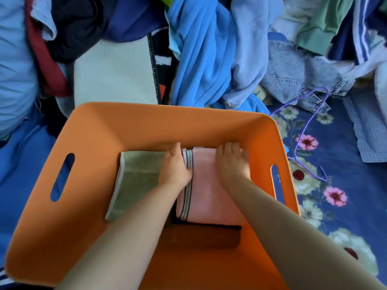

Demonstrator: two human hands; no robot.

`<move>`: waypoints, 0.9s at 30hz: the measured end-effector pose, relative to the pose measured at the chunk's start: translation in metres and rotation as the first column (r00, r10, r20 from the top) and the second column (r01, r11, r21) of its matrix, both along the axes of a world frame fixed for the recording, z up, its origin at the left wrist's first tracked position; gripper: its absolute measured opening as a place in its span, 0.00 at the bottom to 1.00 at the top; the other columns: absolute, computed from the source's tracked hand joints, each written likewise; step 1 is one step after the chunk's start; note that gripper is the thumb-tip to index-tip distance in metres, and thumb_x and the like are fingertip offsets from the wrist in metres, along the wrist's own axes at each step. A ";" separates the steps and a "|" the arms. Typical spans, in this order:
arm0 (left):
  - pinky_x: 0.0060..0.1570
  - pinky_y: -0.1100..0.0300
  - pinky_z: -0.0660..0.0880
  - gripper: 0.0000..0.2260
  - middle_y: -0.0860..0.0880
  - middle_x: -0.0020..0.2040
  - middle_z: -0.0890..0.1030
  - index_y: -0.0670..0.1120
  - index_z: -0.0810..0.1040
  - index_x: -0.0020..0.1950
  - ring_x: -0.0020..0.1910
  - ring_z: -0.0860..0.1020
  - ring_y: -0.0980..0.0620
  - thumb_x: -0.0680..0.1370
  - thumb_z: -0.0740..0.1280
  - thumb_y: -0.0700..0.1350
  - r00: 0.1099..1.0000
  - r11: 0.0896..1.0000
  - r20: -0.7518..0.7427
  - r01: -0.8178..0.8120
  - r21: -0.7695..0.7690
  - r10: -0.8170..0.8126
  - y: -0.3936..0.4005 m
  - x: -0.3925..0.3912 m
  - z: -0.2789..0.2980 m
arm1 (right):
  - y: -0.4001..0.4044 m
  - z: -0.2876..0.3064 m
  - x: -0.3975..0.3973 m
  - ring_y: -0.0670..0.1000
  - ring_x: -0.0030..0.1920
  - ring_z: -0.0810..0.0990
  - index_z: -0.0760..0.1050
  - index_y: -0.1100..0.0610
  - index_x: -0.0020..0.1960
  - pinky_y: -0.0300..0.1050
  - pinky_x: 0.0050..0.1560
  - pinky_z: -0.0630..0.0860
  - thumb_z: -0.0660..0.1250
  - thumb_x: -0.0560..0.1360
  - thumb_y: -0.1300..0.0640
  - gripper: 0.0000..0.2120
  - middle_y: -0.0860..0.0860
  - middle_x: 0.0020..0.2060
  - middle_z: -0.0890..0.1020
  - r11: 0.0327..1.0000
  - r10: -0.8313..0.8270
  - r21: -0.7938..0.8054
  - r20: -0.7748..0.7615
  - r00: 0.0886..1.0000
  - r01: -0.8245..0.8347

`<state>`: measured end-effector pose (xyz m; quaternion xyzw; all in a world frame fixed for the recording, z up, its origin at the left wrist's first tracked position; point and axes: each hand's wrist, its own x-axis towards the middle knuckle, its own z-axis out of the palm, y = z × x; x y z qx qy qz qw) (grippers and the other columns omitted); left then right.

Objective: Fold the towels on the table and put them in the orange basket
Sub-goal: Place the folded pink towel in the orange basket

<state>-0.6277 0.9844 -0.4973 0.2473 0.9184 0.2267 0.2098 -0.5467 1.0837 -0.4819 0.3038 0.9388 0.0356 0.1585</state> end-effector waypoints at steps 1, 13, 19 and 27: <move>0.60 0.52 0.69 0.25 0.41 0.65 0.70 0.42 0.64 0.69 0.64 0.70 0.41 0.73 0.67 0.38 0.978 0.994 -0.179 0.107 0.014 -0.103 -0.006 0.005 -0.001 | -0.002 -0.002 0.005 0.60 0.67 0.61 0.59 0.63 0.67 0.55 0.66 0.61 0.50 0.78 0.64 0.18 0.61 0.65 0.64 0.999 0.032 0.006 -0.019 0.999 -0.032; 0.72 0.49 0.35 0.55 0.40 0.75 0.34 0.39 0.33 0.73 0.74 0.33 0.43 0.67 0.69 0.62 0.650 0.460 0.127 0.648 -0.607 -0.749 -0.011 0.011 -0.029 | 0.001 -0.024 0.026 0.63 0.73 0.32 0.30 0.53 0.73 0.61 0.73 0.46 0.69 0.71 0.53 0.50 0.58 0.72 0.28 0.895 0.087 -0.429 0.432 0.898 0.119; 0.73 0.49 0.38 0.55 0.41 0.76 0.36 0.40 0.34 0.74 0.75 0.35 0.44 0.67 0.71 0.61 0.675 0.379 0.208 0.612 -0.695 -0.708 0.001 0.014 -0.021 | -0.003 -0.037 0.033 0.59 0.75 0.40 0.38 0.56 0.75 0.56 0.74 0.45 0.55 0.79 0.51 0.33 0.57 0.75 0.38 0.805 -0.090 -0.567 0.171 0.981 0.173; 0.68 0.50 0.60 0.23 0.45 0.70 0.65 0.44 0.63 0.70 0.72 0.59 0.47 0.76 0.63 0.44 0.710 0.569 -0.078 0.489 -0.661 -0.700 -0.016 0.038 0.054 | -0.009 0.044 0.052 0.59 0.75 0.45 0.54 0.58 0.73 0.56 0.70 0.60 0.61 0.74 0.65 0.30 0.58 0.75 0.45 0.931 0.091 -0.362 0.136 0.986 -0.036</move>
